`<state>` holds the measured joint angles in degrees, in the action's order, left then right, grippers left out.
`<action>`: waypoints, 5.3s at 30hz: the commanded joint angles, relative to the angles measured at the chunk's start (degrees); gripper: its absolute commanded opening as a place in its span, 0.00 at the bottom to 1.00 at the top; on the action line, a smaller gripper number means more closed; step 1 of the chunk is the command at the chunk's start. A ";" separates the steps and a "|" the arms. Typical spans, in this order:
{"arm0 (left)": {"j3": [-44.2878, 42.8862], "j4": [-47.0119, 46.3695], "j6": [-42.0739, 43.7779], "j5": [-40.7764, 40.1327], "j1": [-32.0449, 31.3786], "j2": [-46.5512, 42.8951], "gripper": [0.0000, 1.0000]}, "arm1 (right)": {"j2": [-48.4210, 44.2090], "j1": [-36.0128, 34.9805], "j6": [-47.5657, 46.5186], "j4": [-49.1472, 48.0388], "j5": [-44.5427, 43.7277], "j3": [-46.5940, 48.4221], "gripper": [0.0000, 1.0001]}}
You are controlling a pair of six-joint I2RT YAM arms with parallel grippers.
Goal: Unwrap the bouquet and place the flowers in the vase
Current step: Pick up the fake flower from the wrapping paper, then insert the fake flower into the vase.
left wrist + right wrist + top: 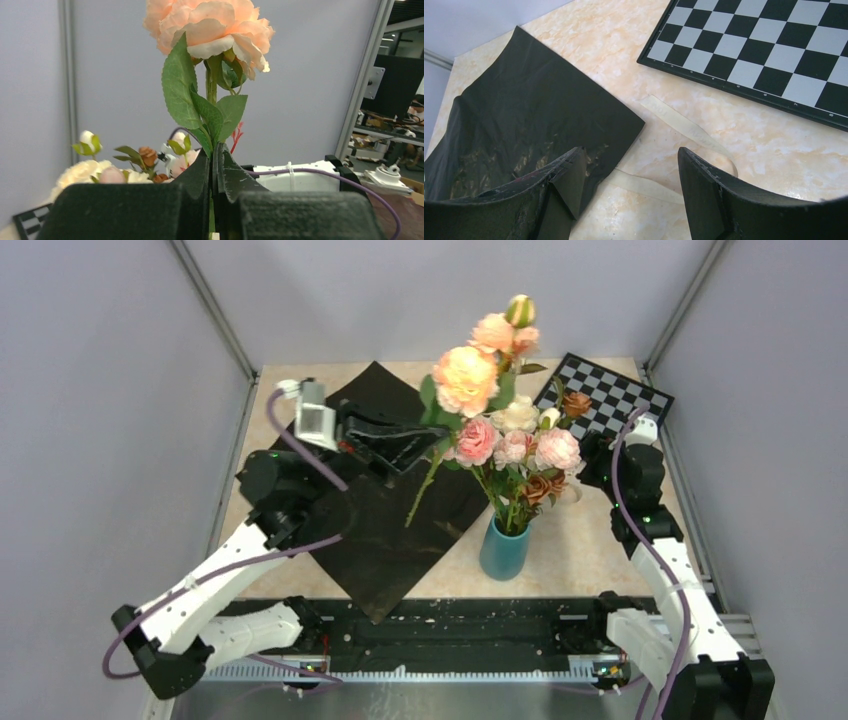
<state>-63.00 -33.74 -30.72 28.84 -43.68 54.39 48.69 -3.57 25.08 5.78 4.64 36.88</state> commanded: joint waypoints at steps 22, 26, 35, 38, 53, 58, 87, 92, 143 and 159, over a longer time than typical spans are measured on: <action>-6.41 -25.19 0.99 -6.25 -13.89 21.36 0.00 | -4.43 0.58 -1.74 2.90 1.67 5.66 0.68; -5.81 -24.97 2.23 -7.56 -13.89 21.55 0.00 | -7.01 0.58 -2.82 7.29 0.58 10.50 0.70; -4.71 -31.50 -0.61 -10.01 -13.89 22.14 0.00 | -9.71 0.58 -3.72 12.02 0.57 22.96 0.74; -4.62 -32.68 -1.01 -10.86 -13.89 22.62 0.00 | -10.97 0.57 -2.45 12.57 2.26 25.95 0.74; -3.25 -34.70 -3.76 -14.92 -13.80 22.51 0.00 | -14.32 0.57 15.92 -13.77 36.83 31.50 0.84; -2.12 -36.94 -5.78 -14.91 -13.79 22.47 0.00 | -9.87 0.58 32.23 -36.34 48.58 28.51 0.84; -6.01 -38.34 -9.75 -12.99 -13.76 26.37 0.00 | 5.60 -9.22 28.11 -28.11 54.85 38.14 0.68; -7.32 -38.17 -9.62 -12.46 -13.71 27.14 0.00 | 6.97 -10.74 25.93 -25.70 55.42 39.32 0.63; 0.16 3.80 4.89 -1.25 -8.37 10.80 0.98 | 2.77 -13.46 8.51 -25.91 62.87 28.76 0.00; -4.38 20.20 9.32 3.78 -5.12 5.24 0.99 | 1.69 -13.47 1.37 -16.29 64.67 26.40 0.00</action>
<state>-63.11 -17.98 -23.38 29.85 -49.50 61.06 51.75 -16.71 29.50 -12.05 68.60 64.01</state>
